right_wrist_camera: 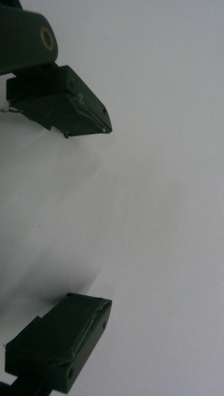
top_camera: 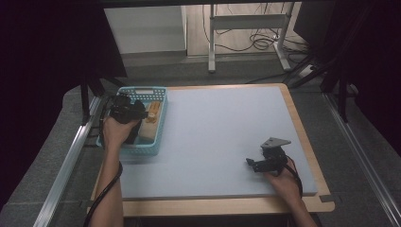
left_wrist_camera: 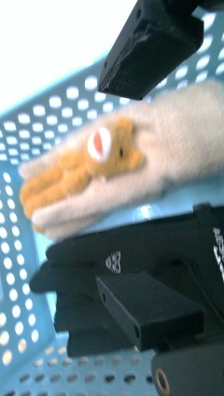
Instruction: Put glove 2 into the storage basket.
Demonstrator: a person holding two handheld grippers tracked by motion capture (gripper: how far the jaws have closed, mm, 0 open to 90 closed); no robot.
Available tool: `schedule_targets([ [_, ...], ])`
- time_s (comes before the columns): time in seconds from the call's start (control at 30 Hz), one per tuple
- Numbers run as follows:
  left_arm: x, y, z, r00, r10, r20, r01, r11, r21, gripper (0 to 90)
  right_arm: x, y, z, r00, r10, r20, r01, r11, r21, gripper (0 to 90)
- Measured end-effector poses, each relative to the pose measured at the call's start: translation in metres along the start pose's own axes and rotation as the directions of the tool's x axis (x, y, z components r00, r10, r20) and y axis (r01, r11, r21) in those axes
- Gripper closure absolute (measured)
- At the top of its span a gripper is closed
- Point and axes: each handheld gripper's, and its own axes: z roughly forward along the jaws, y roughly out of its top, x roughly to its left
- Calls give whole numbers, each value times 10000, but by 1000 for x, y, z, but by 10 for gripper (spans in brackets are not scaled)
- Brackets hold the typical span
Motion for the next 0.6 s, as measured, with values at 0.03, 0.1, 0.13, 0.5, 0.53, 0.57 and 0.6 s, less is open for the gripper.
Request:
schedule_targets([
  [0.03, -3, -1, -2, 9999, 56, 138, -55, 9999, -94, 65, 0, 0, 0, 10000, 2, -3, -2, 10000, -1, 129],
  [0.1, -7, -2, -6, 9993, 251, 273, -245, 9995, -198, 52, 0, 0, 0, 10000, 6, -4, -6, 10000, 4, 129],
  [0.13, -10, -2, -8, 9989, 338, 315, -331, 9992, -224, 44, 0, 0, 0, 10000, 7, -5, -7, 10000, 4, 129],
  [0.5, -36, -10, -22, 9909, 1064, 830, -1015, 9930, -606, 16, 0, 0, 0, 10000, -9, -3, 9, 10000, 0, 129],
  [0.53, -41, -12, -23, 9890, 1172, 898, -1114, 9915, -671, 13, 0, 0, 0, 10000, -11, 1, 11, 10000, 1, 129],
  [0.57, -46, -13, -23, 9868, 1291, 978, -1222, 9898, -730, 9, 0, 0, 0, 10000, -10, 1, 10, 10000, 4, 129],
  [0.6, -51, -15, -24, 9843, 1423, 1048, -1344, 9878, -788, 3, 0, 0, 0, 10000, -10, 2, 10, 10000, 4, 129],
])
